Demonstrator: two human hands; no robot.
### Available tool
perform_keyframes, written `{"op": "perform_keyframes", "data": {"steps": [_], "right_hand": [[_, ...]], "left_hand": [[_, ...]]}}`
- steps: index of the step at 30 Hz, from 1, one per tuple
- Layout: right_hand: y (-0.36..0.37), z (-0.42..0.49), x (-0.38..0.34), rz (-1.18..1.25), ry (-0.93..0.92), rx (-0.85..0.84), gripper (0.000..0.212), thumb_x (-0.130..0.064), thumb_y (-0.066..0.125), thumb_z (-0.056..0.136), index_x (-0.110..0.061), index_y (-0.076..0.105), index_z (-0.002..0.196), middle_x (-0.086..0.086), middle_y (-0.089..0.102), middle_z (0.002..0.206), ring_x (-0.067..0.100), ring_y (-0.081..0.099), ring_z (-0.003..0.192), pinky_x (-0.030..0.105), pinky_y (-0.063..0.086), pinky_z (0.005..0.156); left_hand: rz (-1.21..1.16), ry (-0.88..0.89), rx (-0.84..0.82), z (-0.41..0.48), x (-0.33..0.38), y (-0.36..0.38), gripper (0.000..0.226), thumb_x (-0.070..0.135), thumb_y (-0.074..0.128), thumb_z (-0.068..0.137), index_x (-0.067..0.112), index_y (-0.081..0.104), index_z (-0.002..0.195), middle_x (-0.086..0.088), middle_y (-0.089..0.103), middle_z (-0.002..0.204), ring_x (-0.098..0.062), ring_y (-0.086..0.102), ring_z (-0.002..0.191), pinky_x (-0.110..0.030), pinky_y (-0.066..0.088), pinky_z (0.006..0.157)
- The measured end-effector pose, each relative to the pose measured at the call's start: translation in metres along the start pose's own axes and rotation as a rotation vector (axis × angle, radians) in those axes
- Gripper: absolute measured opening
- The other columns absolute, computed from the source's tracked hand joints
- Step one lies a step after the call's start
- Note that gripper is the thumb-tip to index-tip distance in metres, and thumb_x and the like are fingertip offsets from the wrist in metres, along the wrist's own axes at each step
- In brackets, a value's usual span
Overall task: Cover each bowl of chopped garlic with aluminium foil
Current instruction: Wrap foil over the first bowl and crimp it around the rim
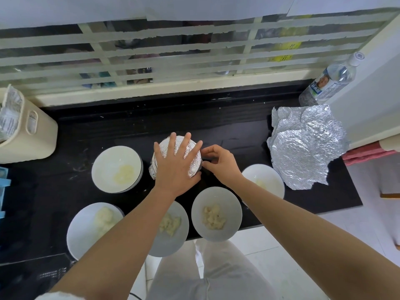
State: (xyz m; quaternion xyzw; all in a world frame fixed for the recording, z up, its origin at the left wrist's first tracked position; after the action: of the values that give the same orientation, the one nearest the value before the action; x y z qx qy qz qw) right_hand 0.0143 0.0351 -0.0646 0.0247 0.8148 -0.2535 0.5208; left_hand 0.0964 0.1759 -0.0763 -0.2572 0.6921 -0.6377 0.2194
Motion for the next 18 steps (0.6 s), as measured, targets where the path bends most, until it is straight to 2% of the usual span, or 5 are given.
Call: {"op": "perform_keyframes", "data": {"steps": [4, 8, 13, 18], "right_hand": [[0.003, 0.002, 0.003, -0.111, 0.015, 0.033, 0.013, -0.014, 0.072, 0.084, -0.019, 0.072, 0.096, -0.005, 0.074, 0.092, 0.007, 0.069, 0.087, 0.033, 0.056, 0.087], [0.006, 0.005, 0.001, -0.192, 0.004, 0.043, 0.009, -0.018, 0.071, 0.084, -0.020, 0.074, 0.093, -0.005, 0.074, 0.087, 0.007, 0.068, 0.081, 0.035, 0.058, 0.082], [0.009, 0.004, -0.003, -0.280, 0.004, 0.063, 0.002, -0.017, 0.067, 0.084, -0.016, 0.067, 0.085, -0.004, 0.070, 0.082, 0.013, 0.065, 0.078, 0.038, 0.057, 0.076], [0.016, 0.002, -0.002, -0.287, 0.009, 0.123, 0.004, -0.017, 0.064, 0.083, -0.015, 0.062, 0.081, -0.006, 0.066, 0.075, 0.012, 0.061, 0.071, 0.032, 0.053, 0.067]], "left_hand": [[-0.002, -0.031, 0.022, -0.001, 0.000, -0.001, 0.080, 0.065, 0.035, 0.079, 0.038, 0.025, 0.152, -0.003, 0.021, 0.162, -0.039, 0.017, 0.148, -0.072, 0.021, 0.104], [-0.008, -0.040, 0.034, -0.002, 0.000, -0.001, 0.078, 0.064, 0.035, 0.080, 0.037, 0.026, 0.152, -0.003, 0.022, 0.162, -0.039, 0.017, 0.147, -0.070, 0.022, 0.104], [-0.014, -0.047, 0.052, -0.002, 0.000, 0.000, 0.077, 0.062, 0.039, 0.080, 0.037, 0.029, 0.152, -0.004, 0.024, 0.162, -0.039, 0.018, 0.147, -0.070, 0.023, 0.103], [-0.017, -0.061, 0.051, -0.001, 0.001, 0.001, 0.077, 0.060, 0.042, 0.080, 0.038, 0.028, 0.152, -0.003, 0.022, 0.162, -0.039, 0.017, 0.148, -0.069, 0.021, 0.104]]}}
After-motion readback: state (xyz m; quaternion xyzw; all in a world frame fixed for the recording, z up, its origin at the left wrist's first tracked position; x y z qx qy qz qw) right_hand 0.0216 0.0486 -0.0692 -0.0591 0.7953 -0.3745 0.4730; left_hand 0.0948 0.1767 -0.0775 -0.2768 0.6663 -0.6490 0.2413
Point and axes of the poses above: each hand's wrist, its own z-axis towards the middle knuckle, its own y-axis out of the palm, x = y × z, the point moved 1 cm from there along z, towards the middle knuckle
